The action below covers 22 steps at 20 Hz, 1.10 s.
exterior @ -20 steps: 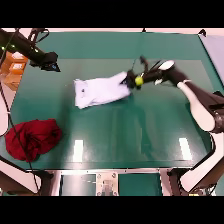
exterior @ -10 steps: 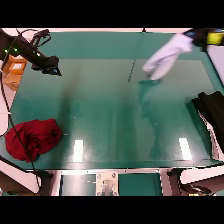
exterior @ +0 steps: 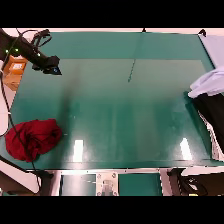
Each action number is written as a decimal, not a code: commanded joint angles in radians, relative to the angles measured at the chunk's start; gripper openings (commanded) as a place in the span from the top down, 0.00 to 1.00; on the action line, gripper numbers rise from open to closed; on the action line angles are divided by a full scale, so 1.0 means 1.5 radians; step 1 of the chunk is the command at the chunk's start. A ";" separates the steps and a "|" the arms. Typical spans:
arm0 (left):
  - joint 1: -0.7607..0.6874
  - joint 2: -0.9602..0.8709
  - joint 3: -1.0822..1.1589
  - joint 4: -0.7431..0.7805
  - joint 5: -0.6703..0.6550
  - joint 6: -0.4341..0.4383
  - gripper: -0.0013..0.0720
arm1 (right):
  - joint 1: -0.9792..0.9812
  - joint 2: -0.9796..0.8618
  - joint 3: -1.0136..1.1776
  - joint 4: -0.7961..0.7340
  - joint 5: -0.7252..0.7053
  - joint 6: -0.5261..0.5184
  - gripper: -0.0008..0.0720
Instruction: Fold the shirts.
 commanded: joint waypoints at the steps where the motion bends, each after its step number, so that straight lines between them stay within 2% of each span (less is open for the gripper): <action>1: 0.000 0.001 0.000 0.000 0.003 -0.001 0.95 | -0.058 -0.006 0.001 -0.013 0.032 -0.028 0.96; 3: 0.000 0.001 0.000 0.000 0.001 -0.001 0.95 | -0.077 -0.004 0.001 -0.015 0.089 -0.024 0.96; 5: 0.000 0.001 0.000 0.000 -0.011 0.000 0.95 | -0.100 0.012 0.001 -0.064 0.139 0.025 0.96; 10: 0.000 0.001 0.000 -0.002 -0.039 0.000 0.95 | -0.136 0.071 0.001 -0.373 0.260 0.133 0.96; 12: 0.000 0.001 0.000 -0.005 -0.039 -0.001 0.95 | -0.136 0.081 -0.002 -0.510 0.293 0.132 0.96; 13: 0.000 0.001 0.000 -0.008 -0.039 -0.002 0.95 | -0.136 0.091 -0.013 -0.547 0.293 0.137 0.96; 15: 0.000 0.001 0.000 -0.020 -0.039 -0.001 0.95 | -0.142 0.107 -0.049 -0.594 0.293 0.146 0.96; 18: 0.000 0.001 0.000 -0.038 -0.035 -0.001 0.95 | -0.145 0.113 -0.138 -0.613 0.293 0.151 0.96; 21: 0.000 0.001 0.000 -0.043 -0.035 -0.001 0.95 | -0.145 0.113 -0.279 -0.650 0.285 0.155 0.96; 22: 0.000 0.001 0.000 -0.043 -0.034 -0.001 0.95 | -0.145 0.112 -0.330 -0.669 0.279 0.155 0.93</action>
